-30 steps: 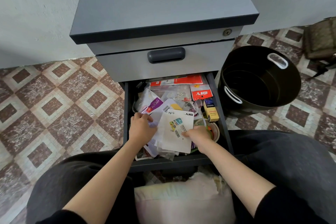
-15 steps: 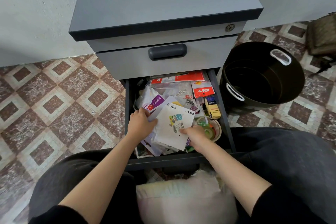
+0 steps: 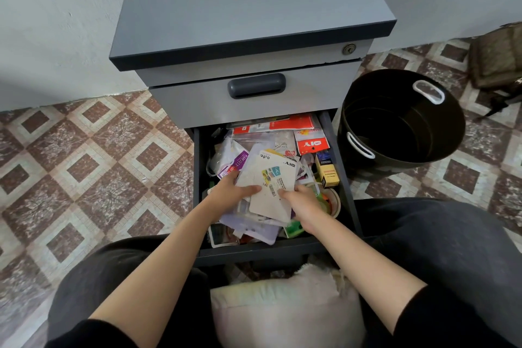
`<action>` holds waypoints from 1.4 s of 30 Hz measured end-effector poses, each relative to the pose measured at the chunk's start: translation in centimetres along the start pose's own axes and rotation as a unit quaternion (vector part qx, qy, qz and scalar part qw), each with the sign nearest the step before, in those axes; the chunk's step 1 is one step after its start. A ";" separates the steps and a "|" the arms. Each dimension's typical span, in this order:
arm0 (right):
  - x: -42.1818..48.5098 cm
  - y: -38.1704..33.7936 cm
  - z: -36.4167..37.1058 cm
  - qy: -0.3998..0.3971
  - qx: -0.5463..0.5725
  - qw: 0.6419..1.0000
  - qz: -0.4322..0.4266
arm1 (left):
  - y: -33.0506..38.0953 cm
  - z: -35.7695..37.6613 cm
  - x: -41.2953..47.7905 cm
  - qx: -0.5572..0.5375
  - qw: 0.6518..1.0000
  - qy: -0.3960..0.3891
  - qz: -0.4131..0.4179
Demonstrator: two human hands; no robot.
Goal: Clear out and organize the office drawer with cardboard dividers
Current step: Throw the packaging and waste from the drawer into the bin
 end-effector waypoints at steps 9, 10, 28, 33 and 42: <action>-2.8 -2.4 -0.9 -0.016 -0.077 0.996 -0.044 | 2.0 2.7 -2.1 -0.056 0.994 0.086 0.046; -3.1 -2.6 -1.3 -0.013 -0.092 0.994 -0.049 | 2.6 3.1 -2.2 -0.047 0.993 0.089 0.060; -6.3 -8.0 -15.5 0.138 -0.004 0.983 -0.119 | 12.0 13.1 0.5 0.012 0.993 0.012 0.115; -5.9 -9.5 -20.1 0.166 0.026 0.977 -0.132 | 13.9 16.0 2.4 -0.024 0.992 0.000 0.127; -3.2 -11.6 -25.3 0.223 0.033 0.968 -0.114 | 16.3 20.0 7.4 0.056 0.990 -0.050 0.119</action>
Point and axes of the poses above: each hand's wrist, its own x-axis towards the middle knuckle, its own z-axis out of the palm, y = z × x, the point moved 3 cm from there along x, towards the middle knuckle, and after that the axes turned 12 degrees about z, right-handed, at the moved point
